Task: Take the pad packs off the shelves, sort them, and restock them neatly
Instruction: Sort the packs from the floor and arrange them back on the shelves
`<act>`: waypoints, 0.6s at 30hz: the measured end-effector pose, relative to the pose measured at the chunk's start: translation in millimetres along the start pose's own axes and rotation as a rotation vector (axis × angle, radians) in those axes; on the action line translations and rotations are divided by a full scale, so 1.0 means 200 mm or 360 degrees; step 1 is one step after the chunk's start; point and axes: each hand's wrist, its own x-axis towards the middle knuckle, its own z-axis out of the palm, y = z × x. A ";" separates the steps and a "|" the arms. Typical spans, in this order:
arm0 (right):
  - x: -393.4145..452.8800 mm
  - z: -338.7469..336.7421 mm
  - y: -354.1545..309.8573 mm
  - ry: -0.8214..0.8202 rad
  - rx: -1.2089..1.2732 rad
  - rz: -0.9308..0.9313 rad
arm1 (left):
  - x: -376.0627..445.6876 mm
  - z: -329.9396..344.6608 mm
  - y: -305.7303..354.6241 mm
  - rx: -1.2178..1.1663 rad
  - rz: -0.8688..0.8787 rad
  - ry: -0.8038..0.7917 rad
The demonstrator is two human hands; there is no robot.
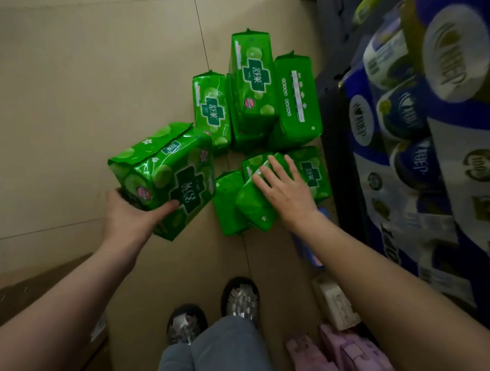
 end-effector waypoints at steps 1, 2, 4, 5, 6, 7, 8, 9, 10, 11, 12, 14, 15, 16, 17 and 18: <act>-0.01 -0.01 0.01 0.0028 0.0092 0.0020 | 0.00 0.02 0.01 0.0001 0.0014 -0.0026; -0.03 -0.03 0.03 -0.0017 0.0176 0.0078 | -0.01 0.03 0.03 -0.0009 0.0020 -0.0044; -0.07 -0.06 0.07 -0.0095 0.0388 0.0359 | -0.03 0.06 0.07 -0.0005 0.0005 -0.0076; -0.09 -0.06 0.10 -0.0147 0.0550 0.0562 | -0.04 0.07 0.09 -0.0009 0.0000 -0.0101; -0.11 -0.05 0.15 -0.0194 0.0731 0.0773 | -0.05 0.08 0.11 -0.0018 -0.0019 -0.0123; -0.12 -0.05 0.21 -0.0287 0.0950 0.0984 | -0.05 0.09 0.12 -0.0029 -0.0024 -0.0153; -0.13 -0.04 0.26 -0.0350 0.1156 0.1186 | -0.05 0.10 0.14 -0.0045 -0.0031 -0.0186; -0.13 -0.03 0.30 -0.0361 0.1300 0.1363 | -0.05 0.11 0.15 -0.0068 -0.0039 -0.0228; -0.13 -0.01 0.34 -0.0347 0.1354 0.1499 | -0.05 0.12 0.18 -0.0103 -0.0043 -0.0273; -0.12 0.00 0.37 -0.0322 0.1353 0.1590 | -0.05 0.13 0.20 -0.0127 -0.0038 -0.0324; -0.11 0.02 0.38 -0.0287 0.1361 0.1642 | -0.06 0.13 0.21 -0.0134 -0.0043 -0.0375; -0.09 0.04 0.38 -0.0282 0.1470 0.1652 | -0.05 0.14 0.23 -0.0149 -0.0084 -0.0481; -0.08 0.04 0.38 -0.0325 0.1506 0.1606 | -0.05 0.14 0.22 -0.0174 -0.0126 -0.0548; -0.08 0.05 0.37 -0.0376 0.1496 0.1558 | -0.05 0.13 0.22 -0.0187 -0.0165 -0.0615; -0.08 0.03 0.36 -0.0383 0.1445 0.1521 | -0.05 0.12 0.22 -0.0184 -0.0184 -0.0680; -0.09 -0.01 0.36 -0.0288 0.1405 0.1467 | -0.05 0.10 0.23 -0.0166 -0.0192 -0.0753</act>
